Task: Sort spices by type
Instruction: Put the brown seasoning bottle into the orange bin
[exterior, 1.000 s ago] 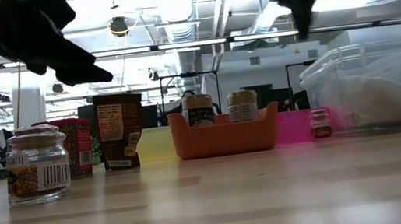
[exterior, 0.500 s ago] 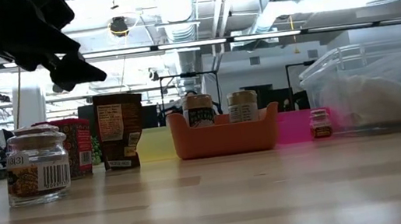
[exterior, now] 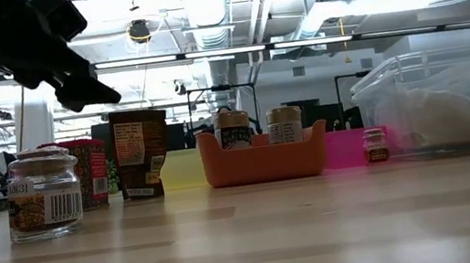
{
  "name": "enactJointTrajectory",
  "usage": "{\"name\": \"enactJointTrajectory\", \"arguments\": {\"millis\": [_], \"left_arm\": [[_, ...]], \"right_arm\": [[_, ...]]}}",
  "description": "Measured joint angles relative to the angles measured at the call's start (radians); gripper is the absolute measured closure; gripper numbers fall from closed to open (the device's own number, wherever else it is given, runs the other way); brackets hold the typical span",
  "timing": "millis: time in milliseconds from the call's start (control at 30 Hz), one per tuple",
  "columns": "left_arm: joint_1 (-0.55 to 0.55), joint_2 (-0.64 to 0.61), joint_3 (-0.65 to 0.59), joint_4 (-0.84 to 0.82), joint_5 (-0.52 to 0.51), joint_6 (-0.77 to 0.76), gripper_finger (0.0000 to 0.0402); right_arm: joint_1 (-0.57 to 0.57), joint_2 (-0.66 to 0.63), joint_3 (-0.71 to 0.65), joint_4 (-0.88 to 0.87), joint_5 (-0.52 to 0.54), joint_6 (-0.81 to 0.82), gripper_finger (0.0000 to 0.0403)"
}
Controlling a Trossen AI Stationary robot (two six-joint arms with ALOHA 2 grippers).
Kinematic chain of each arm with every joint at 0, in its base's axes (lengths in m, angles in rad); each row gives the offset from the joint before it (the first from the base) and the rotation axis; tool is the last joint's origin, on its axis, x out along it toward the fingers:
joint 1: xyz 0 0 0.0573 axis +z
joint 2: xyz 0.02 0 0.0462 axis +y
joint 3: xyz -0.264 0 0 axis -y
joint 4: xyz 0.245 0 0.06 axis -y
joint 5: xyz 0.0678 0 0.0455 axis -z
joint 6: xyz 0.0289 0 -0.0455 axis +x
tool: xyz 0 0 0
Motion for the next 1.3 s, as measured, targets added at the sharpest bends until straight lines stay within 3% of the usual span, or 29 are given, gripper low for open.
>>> {"name": "enactJointTrajectory", "arguments": {"millis": [233,667,967,1133,1300], "left_arm": [[0.0,0.0,0.0,-0.026,0.0,0.0,0.0079],[0.0,0.0,0.0,-0.05,0.01,-0.017,0.0079],[0.0,-0.009,0.0,-0.065,0.058,-0.046,0.0079],[0.0,-0.065,0.0,-0.09,0.094,-0.057,0.0079],[0.0,-0.122,0.0,-0.088,0.075,-0.026,0.0079]], "right_arm": [[0.007,-0.072,-0.149,0.186,-0.02,0.053,0.0003],[-0.013,-0.07,-0.285,0.258,-0.022,0.047,0.0006],[-0.023,-0.067,-0.354,0.447,-0.035,0.022,0.0101],[-0.085,-0.065,-0.333,0.492,-0.056,-0.016,0.0101],[-0.229,-0.035,-0.273,0.528,-0.033,-0.232,0.0101]]}}
